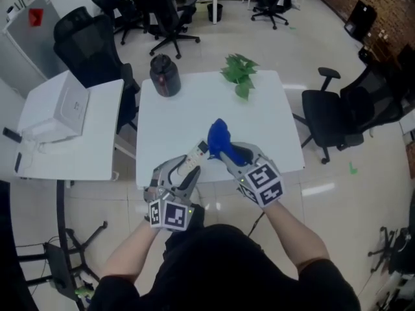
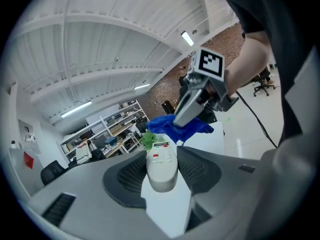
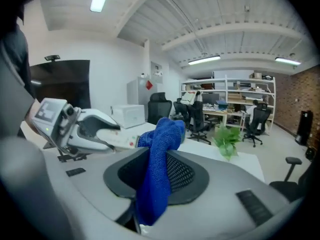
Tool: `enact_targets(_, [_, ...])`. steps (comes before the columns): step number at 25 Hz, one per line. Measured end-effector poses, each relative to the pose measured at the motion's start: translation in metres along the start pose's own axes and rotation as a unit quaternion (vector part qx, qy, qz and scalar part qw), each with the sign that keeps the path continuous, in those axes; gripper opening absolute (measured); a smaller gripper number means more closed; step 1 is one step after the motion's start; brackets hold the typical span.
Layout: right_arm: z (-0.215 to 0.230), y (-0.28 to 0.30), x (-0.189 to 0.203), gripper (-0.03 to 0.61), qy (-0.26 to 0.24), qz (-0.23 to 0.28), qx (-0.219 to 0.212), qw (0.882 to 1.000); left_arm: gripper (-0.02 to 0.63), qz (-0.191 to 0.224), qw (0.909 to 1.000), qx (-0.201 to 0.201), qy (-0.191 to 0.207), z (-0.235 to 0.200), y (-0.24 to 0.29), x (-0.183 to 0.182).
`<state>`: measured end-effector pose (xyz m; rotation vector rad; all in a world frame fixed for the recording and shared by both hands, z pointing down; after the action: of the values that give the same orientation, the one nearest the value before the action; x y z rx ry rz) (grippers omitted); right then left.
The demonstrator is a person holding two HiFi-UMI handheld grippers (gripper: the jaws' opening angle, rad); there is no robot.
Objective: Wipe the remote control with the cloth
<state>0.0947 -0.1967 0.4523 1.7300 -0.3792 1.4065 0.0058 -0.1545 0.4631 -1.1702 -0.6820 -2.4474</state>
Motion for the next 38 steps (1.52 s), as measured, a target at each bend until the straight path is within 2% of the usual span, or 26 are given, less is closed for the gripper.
enact_targets(5, [-0.086, -0.033, -0.027, 0.101, -0.021, 0.019, -0.100, 0.995, 0.195, -0.002, 0.9994, -0.003, 0.033, 0.023, -0.027, -0.012])
enact_targets(10, [-0.143, -0.032, -0.031, 0.101, -0.047, -0.003, -0.155, 0.987, 0.195, -0.002, 0.9978, 0.002, 0.066, 0.028, -0.047, -0.012])
enact_targets(14, [-0.158, -0.021, -0.031, 0.101, -0.043, -0.020, -0.160, 0.986, 0.195, 0.009, 0.9954, 0.016, 0.094, 0.024, -0.066, -0.007])
enact_targets(19, [-0.155, -0.010, -0.032, 0.101, -0.021, -0.021, -0.138, 0.990, 0.195, 0.035, 0.9922, 0.044, 0.111, 0.018, -0.092, -0.003])
enact_targets(24, [-0.125, -0.002, -0.021, 0.101, 0.002, -0.036, -0.083, 0.996, 0.195, 0.057, 0.9913, 0.054, 0.106, 0.010, -0.112, -0.003])
enact_targets(28, [-0.116, -0.008, -0.032, 0.100, 0.017, -0.021, -0.063, 0.998, 0.195, 0.060, 0.9925, 0.053, 0.092, 0.004, -0.118, 0.002])
enact_targets(30, [-0.129, -0.015, -0.049, 0.100, 0.016, -0.002, -0.077, 0.997, 0.195, 0.056, 0.9934, 0.053, 0.085, 0.001, -0.117, 0.007])
enact_targets(33, [-0.167, -0.022, -0.068, 0.101, 0.004, 0.013, -0.129, 0.992, 0.195, 0.052, 0.9942, 0.051, 0.080, -0.002, -0.115, 0.013])
enact_targets(38, [-0.213, -0.014, -0.063, 0.101, -0.018, -0.018, -0.186, 0.982, 0.195, 0.063, 0.9918, 0.053, 0.098, -0.001, -0.120, 0.005])
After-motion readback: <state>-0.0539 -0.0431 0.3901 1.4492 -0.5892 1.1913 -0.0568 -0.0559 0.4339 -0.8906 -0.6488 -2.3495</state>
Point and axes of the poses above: the fingertips, and each gripper's own axes: y forward along the fingers, z to its right, x out of its underside, the point moved 1 cm from there along -y, backward along the fingers
